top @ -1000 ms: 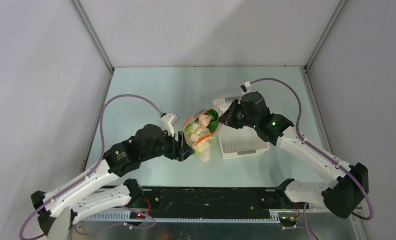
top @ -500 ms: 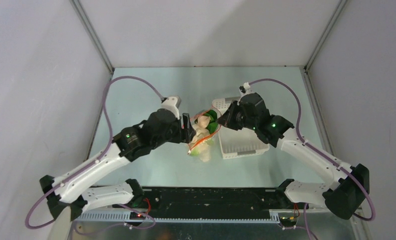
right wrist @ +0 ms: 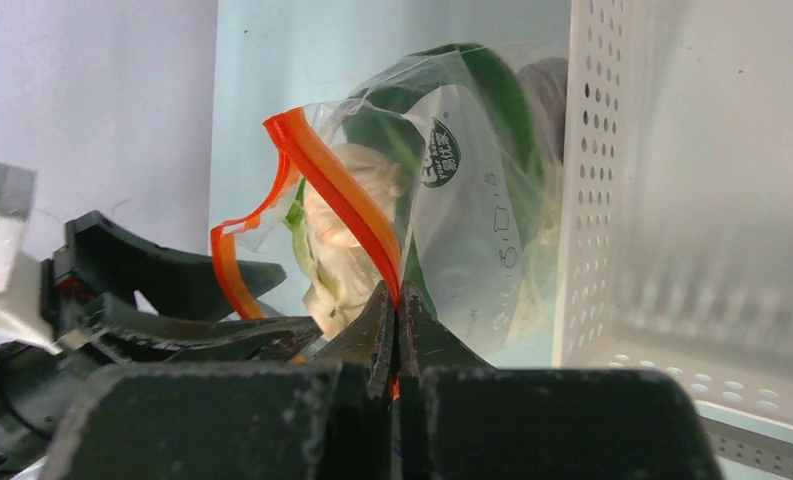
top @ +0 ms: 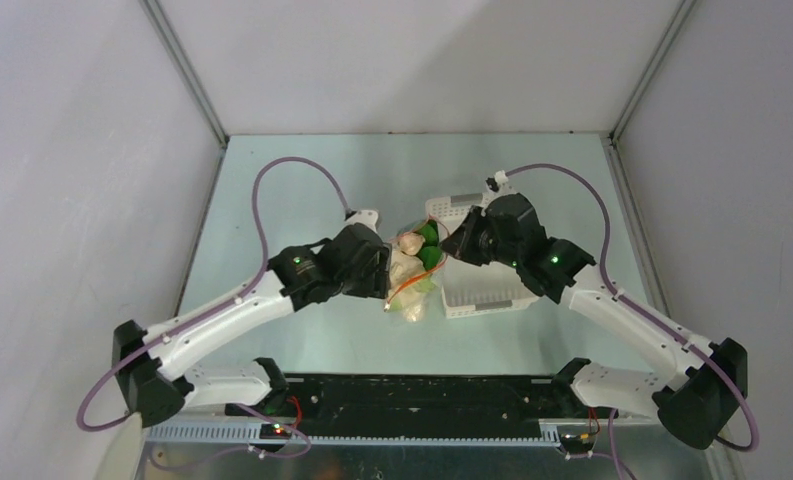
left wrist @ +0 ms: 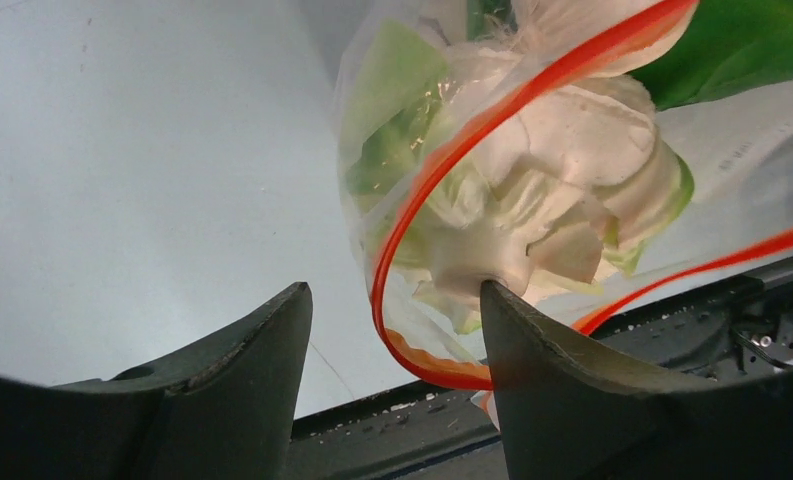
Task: Place the food in the zip-top bag and seal the zipper
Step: Adjust the zipper food storage bag at the center of the board.
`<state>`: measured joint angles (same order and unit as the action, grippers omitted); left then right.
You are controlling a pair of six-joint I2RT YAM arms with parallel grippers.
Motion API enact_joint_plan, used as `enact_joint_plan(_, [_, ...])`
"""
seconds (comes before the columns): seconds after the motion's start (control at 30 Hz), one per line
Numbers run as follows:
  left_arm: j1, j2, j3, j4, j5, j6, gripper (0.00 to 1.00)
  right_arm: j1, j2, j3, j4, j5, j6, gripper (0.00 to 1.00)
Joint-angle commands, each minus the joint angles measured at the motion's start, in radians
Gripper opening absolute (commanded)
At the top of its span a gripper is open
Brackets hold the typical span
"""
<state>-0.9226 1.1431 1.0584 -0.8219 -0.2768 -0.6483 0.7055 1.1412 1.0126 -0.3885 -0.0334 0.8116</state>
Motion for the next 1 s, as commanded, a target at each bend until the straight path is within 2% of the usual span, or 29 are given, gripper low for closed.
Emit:
enact_joint_plan(0.0, [-0.004, 0.085, -0.004, 0.056, 0.027, -0.004, 0.68, 0.003, -0.054, -0.014, 0.056, 0.031, 0.002, 0.00])
enact_joint_plan(0.23, [-0.005, 0.153, 0.048, 0.042, 0.023, -0.004, 0.64, 0.003, -0.057, -0.025, 0.074, 0.016, 0.003, 0.00])
enact_joint_plan(0.53, [-0.004, 0.045, 0.114, -0.005, 0.045, 0.019, 0.50, 0.007, -0.059, -0.025, 0.092, 0.012, 0.001, 0.00])
enact_joint_plan(0.6, [-0.004, 0.032, 0.117, -0.017, 0.036, 0.023, 0.44, 0.010, -0.060, -0.025, 0.095, 0.012, 0.001, 0.00])
enact_joint_plan(0.87, [-0.004, 0.026, 0.155, -0.039, 0.035, 0.013, 0.02, 0.013, -0.066, -0.025, 0.109, 0.010, -0.007, 0.00])
enact_joint_plan(0.97, [-0.005, 0.005, 0.194, -0.047, 0.032, 0.038, 0.00, 0.016, -0.073, -0.023, 0.130, 0.010, -0.006, 0.00])
